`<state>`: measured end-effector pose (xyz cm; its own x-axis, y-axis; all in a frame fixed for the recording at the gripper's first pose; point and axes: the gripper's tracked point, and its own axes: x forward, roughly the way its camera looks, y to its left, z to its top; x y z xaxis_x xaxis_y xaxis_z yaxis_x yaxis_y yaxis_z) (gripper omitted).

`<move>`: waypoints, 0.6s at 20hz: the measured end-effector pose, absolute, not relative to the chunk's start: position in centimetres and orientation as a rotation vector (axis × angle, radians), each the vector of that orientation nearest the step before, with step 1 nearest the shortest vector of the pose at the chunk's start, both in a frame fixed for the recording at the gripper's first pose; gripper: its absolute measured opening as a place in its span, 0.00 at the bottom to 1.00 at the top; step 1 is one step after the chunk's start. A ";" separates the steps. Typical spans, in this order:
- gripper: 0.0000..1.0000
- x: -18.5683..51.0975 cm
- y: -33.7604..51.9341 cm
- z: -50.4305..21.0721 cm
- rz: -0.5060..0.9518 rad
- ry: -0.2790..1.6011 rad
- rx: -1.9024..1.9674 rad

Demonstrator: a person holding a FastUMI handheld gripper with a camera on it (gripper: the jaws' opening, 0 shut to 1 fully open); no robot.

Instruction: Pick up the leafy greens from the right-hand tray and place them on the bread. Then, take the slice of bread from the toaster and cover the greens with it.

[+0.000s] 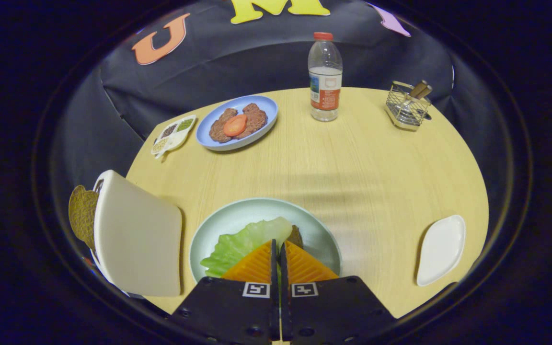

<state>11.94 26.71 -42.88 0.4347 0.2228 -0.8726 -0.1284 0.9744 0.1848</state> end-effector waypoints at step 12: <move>0.75 8.3 26.1 -35.9 0.233 0.903 0.046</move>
<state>8.26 26.08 -35.92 0.5957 0.2199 -0.7725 -0.1812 0.9738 0.1374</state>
